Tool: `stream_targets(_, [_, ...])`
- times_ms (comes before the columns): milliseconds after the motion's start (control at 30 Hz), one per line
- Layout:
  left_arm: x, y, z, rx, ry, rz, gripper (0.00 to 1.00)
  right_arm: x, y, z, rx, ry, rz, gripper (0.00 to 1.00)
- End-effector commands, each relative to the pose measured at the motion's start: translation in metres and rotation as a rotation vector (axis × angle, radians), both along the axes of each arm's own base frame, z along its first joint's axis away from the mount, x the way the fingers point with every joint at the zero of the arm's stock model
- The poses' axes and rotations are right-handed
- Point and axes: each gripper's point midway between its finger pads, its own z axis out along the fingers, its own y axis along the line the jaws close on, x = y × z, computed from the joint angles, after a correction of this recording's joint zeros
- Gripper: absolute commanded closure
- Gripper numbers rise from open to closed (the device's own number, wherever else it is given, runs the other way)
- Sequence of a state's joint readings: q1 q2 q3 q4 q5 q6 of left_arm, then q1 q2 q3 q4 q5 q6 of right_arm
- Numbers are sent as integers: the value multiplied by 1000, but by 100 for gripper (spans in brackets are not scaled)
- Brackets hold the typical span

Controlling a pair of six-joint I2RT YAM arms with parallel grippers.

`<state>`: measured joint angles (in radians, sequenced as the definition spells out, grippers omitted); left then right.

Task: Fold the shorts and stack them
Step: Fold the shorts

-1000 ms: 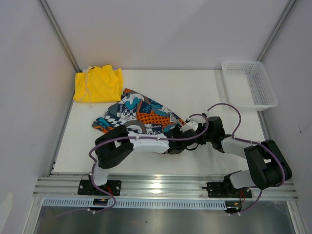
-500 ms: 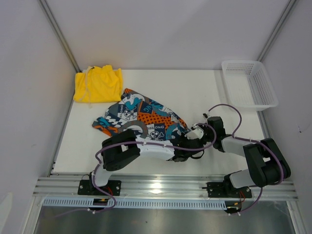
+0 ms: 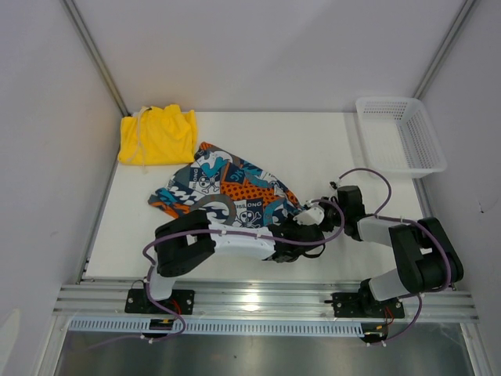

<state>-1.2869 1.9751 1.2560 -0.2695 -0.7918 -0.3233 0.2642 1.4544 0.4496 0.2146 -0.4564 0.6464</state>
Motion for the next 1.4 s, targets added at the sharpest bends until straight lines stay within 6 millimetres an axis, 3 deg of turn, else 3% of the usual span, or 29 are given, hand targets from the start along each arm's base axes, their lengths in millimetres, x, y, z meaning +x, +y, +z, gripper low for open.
stream_targets(0, [-6,9,23,7,-32,8,100,19,-2,9,7,-36,-19,100])
stream_targets(333, [-27,11,17,37,31,-32,100,25,-5,10,8,-38,-25,100])
stream_targets(567, [-47,-1,6,2,99,-75,100,29,-4,14,5,-49,-22,100])
stream_targets(833, [-51,-22,-27,-38,178,-106,100,33,-4,18,-1,-63,-24,100])
stream_targets(1133, [-46,-9,-71,-35,275,-31,100,31,-5,15,-2,-61,-23,100])
stream_targets(1267, [-45,-7,-76,-67,294,-1,100,31,-7,13,-8,-56,-28,100])
stream_targets(1367, [-43,-12,-70,-143,329,-13,100,32,-8,15,-6,-57,-33,95])
